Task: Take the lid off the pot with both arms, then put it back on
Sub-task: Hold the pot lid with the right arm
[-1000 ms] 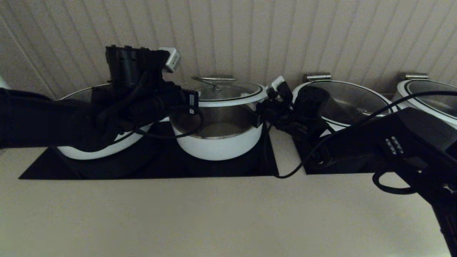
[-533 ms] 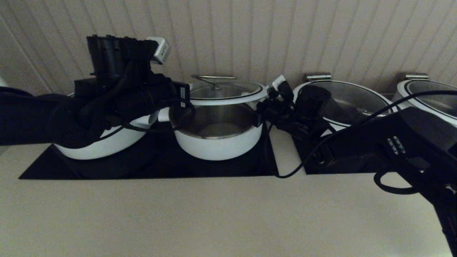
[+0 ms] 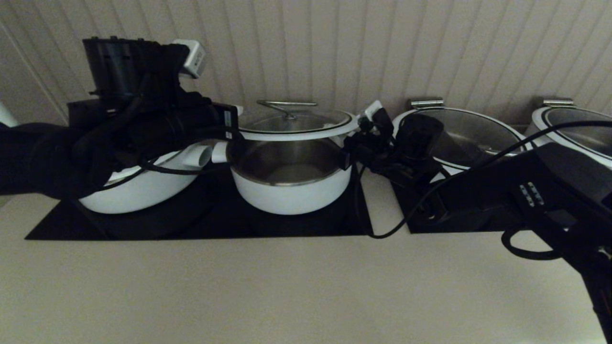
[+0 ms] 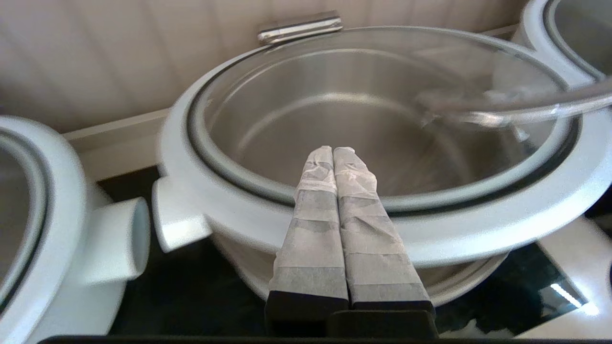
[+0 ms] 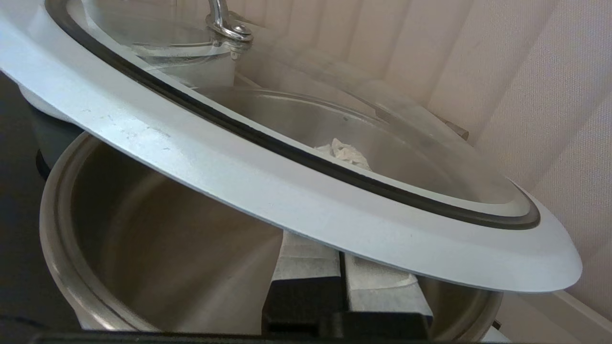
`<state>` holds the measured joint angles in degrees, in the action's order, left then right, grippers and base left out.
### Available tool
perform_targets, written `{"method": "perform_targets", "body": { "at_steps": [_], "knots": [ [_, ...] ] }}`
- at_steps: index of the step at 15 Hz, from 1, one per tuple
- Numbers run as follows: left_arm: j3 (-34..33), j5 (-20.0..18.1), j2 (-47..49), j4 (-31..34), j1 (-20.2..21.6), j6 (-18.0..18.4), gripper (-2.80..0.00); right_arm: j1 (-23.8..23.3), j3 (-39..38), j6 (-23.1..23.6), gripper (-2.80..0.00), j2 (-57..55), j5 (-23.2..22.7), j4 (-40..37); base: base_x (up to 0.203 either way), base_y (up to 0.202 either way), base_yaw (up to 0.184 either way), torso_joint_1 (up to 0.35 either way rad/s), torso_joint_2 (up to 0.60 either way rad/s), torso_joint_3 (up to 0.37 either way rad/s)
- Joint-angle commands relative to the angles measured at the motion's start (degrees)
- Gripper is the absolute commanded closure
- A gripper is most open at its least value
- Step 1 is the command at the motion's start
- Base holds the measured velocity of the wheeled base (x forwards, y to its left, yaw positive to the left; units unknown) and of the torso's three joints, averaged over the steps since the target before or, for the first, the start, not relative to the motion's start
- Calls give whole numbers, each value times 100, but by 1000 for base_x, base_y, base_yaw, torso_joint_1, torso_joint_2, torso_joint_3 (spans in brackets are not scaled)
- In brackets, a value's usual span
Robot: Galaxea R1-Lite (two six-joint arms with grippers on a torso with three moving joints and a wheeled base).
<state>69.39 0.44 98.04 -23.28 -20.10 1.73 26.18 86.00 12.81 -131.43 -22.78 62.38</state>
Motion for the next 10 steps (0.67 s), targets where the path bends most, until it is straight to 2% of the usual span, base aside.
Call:
{"method": "perform_targets", "body": {
  "at_steps": [1, 10],
  "knots": [
    [-287, -1, -360, -22, 119, 74, 0, 1, 14, 4, 0, 23, -16, 37, 0, 0, 0, 0, 0, 0],
    [-1893, -1, -1553, -45, 209, 108, 0, 1, 23, 4, 0, 56, -16, 37, 0, 0, 0, 0, 0, 0]
  ]
}}
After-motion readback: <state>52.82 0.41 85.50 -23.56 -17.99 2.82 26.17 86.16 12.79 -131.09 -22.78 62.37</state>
